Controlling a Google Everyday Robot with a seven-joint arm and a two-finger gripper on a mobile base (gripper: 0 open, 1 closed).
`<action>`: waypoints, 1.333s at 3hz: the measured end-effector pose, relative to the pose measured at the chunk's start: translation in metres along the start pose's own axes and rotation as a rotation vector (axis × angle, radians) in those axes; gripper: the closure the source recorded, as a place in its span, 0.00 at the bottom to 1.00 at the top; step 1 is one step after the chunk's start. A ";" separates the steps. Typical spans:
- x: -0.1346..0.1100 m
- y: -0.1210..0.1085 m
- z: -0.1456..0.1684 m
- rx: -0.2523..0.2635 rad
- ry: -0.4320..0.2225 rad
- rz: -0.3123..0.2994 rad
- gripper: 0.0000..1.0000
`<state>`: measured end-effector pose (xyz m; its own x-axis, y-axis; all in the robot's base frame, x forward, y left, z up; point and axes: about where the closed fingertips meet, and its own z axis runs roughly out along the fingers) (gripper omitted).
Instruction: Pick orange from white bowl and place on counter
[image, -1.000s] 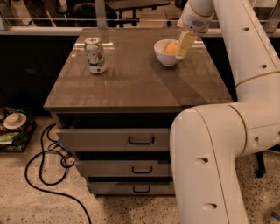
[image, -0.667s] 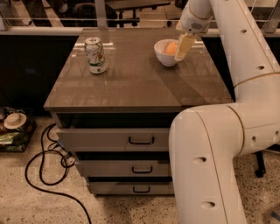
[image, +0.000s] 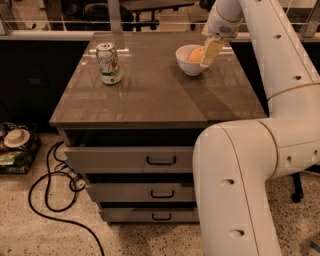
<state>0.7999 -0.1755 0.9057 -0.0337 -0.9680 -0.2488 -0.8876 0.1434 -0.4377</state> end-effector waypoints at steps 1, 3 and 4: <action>0.004 -0.009 -0.006 0.036 0.011 -0.004 0.23; 0.012 -0.018 -0.004 0.073 0.028 -0.020 0.26; 0.011 -0.020 0.000 0.079 0.027 -0.036 0.29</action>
Offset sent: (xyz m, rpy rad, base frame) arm 0.0462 -0.0368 0.0443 -0.0372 -0.0755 -0.0251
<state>0.8173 -0.1889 0.9122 -0.0162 -0.9779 -0.2085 -0.8494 0.1234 -0.5130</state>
